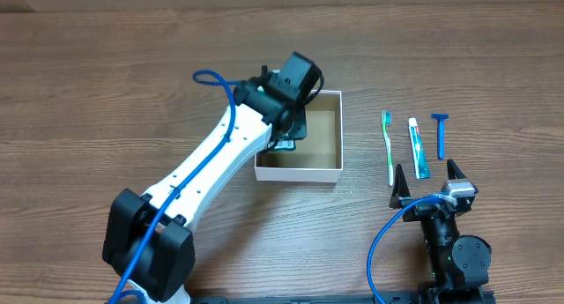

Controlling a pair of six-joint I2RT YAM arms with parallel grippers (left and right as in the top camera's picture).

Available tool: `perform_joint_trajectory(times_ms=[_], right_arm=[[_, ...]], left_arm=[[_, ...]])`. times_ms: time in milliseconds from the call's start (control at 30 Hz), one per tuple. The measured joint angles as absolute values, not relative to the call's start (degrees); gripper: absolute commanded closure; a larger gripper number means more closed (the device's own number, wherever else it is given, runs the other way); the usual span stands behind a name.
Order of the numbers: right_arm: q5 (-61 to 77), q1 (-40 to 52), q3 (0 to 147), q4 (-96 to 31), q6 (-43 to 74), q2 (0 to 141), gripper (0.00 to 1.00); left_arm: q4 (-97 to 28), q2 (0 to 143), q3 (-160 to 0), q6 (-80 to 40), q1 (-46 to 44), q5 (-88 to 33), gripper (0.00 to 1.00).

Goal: Pack container
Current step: 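Carry the soap packet with the left gripper into the box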

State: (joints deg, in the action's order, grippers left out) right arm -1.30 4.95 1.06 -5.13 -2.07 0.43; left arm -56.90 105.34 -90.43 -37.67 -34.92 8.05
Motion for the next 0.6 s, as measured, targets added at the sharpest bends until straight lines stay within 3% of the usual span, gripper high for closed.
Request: perform_joint_trajectory(times_ms=[400,600], right_arm=[[-1.32,4.95,1.06,-5.15,-2.07,0.43,0.0],[-1.32,4.95,1.06,-5.17,-2.09,0.43,0.0]], left_arm=[[-46.09,105.45,-80.23,-37.06,-34.92,9.82,0.53],[-43.81,105.45,-79.02,-34.2,-34.92,9.69,0.36]])
